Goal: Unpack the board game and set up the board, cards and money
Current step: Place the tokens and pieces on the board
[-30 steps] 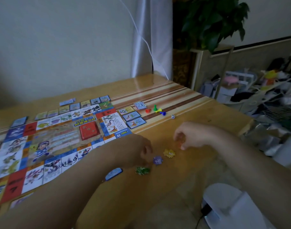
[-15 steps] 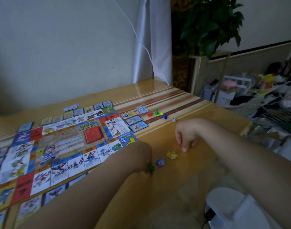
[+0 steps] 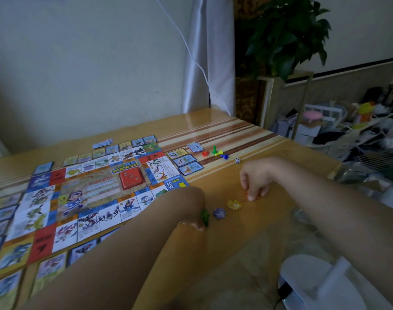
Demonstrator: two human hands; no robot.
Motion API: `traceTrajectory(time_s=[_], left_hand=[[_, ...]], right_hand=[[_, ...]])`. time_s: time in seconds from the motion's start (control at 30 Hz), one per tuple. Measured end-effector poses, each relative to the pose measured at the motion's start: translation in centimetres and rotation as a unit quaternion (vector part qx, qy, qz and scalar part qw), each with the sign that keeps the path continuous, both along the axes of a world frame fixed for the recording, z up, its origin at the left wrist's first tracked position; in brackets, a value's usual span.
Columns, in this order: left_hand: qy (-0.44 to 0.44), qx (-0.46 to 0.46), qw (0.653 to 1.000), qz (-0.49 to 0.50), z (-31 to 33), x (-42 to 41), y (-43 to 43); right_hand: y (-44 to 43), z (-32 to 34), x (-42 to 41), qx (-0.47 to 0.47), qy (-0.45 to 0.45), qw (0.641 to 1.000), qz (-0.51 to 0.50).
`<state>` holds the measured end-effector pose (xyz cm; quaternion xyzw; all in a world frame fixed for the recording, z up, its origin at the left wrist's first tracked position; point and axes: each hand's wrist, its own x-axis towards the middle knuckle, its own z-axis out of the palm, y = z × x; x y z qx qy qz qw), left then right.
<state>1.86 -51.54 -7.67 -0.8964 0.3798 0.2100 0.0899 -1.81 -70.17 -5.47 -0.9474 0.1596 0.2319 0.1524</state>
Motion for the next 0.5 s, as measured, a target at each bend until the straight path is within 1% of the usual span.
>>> traceTrajectory(time_s=[0.1, 0.23, 0.33, 0.43, 0.5], left_hand=[[0.001, 0.002, 1.0, 0.006, 0.0, -0.1, -0.1], [0.037, 0.026, 0.998, 0.032, 0.3, 0.0, -0.4], [0.002, 0.035, 0.999, 0.019, 0.5, -0.3, -0.8], [-0.012, 0.046, 0.999, 0.021, 0.4, -0.4, -1.2], [-0.012, 0.055, 0.998, 0.022, 0.4, -0.5, -1.4]], right_hand=[[-0.3, -0.3, -0.5, 0.012, -0.028, 0.999, 0.009], [-0.9, -0.3, -0.9, 0.033, -0.041, 0.998, 0.024], [-1.3, 0.1, -1.2, 0.031, -0.056, 0.997, 0.039], [-1.0, 0.6, -1.4, 0.003, -0.108, 0.992, 0.062], [0.3, 1.2, -1.4, -0.008, -0.14, 0.985, 0.1]])
